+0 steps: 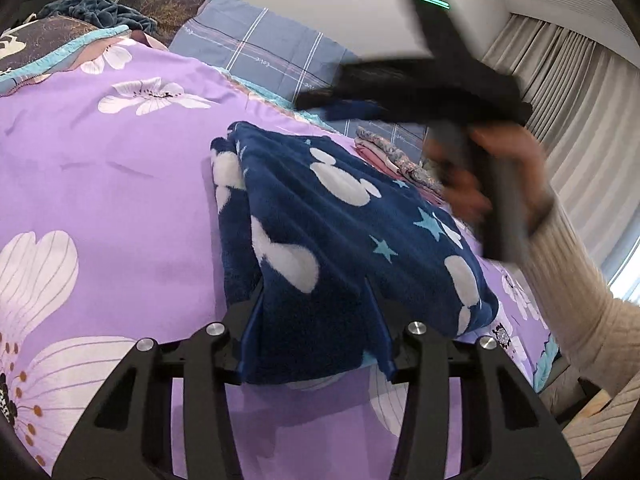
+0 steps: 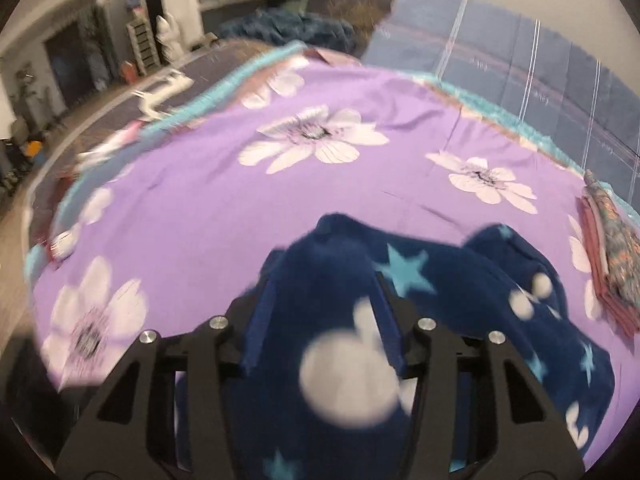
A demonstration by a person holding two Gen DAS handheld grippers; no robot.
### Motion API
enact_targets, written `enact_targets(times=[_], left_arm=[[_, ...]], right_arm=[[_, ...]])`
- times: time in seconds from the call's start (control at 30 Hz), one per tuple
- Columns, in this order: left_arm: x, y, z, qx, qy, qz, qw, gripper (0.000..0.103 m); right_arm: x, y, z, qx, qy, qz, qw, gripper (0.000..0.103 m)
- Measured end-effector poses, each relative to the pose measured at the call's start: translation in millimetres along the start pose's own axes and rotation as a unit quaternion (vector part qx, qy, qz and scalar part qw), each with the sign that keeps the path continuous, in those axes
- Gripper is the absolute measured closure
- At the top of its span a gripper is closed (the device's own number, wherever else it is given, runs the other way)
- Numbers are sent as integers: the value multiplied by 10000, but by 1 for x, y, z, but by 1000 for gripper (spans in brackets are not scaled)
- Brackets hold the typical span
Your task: Fold small clothes
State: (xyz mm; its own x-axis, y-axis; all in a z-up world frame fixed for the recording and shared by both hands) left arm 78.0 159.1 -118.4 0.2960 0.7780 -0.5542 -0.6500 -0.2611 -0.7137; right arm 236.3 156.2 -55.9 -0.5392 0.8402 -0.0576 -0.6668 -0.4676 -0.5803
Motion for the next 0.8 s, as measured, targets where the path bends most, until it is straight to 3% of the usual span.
enact_targets(times=[0.1, 0.13, 0.2, 0.23, 0.27, 0.3, 0.33, 0.4, 0.5, 0.57, 0.7, 0.8], left_arm=[[5, 4, -8, 146, -52, 71, 9999, 56], [7, 5, -10, 182, -63, 119, 9997, 56], [11, 6, -13, 241, -25, 220, 9995, 56], [13, 6, -13, 240, 26, 275, 9993, 56], [14, 5, -12, 217, 69, 333, 9992, 65], [16, 5, -10, 192, 100, 370, 9991, 91], [17, 3, -7, 154, 223, 454, 9986, 94], [16, -1, 2, 16, 351, 478, 9982, 95], [14, 0, 9, 40, 106, 158, 9998, 95], [18, 6, 6, 196, -15, 182, 9996, 95], [28, 16, -1, 435, -135, 384, 9982, 93], [26, 19, -2, 484, -338, 226, 9980, 90]], right_arm=[[9, -15, -47, 421, 361, 90, 9984, 48], [10, -17, -58, 507, 436, 108, 9977, 40], [14, -13, -84, 807, 666, 235, 9942, 43], [13, -9, -97, 995, 850, 322, 9909, 70], [12, -5, -106, 1128, 964, 327, 9884, 92], [10, -5, -109, 1173, 985, 257, 9879, 92], [9, -9, -106, 1073, 879, 62, 9903, 94], [12, -34, -79, 523, 501, -274, 9970, 94], [21, -58, -51, 107, 210, -312, 9992, 94], [28, -59, -59, 215, 187, -142, 9995, 94], [33, -31, -121, 713, 165, 155, 9972, 91], [32, -22, -127, 523, -93, 76, 9986, 82]])
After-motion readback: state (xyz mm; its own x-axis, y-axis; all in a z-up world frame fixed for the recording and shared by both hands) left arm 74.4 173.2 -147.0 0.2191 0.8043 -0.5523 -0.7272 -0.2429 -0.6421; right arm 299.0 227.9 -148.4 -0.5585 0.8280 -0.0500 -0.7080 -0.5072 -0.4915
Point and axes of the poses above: each gripper's, at about its wrist camera, not at the fingertips, and z roughly against the way its jaws point, x to its left, y to its underside, the point moved 10 cm from there along -z, roughly the way its jaws point, and after that the axes turned 5 degrees about y, right-handed, at the moved point
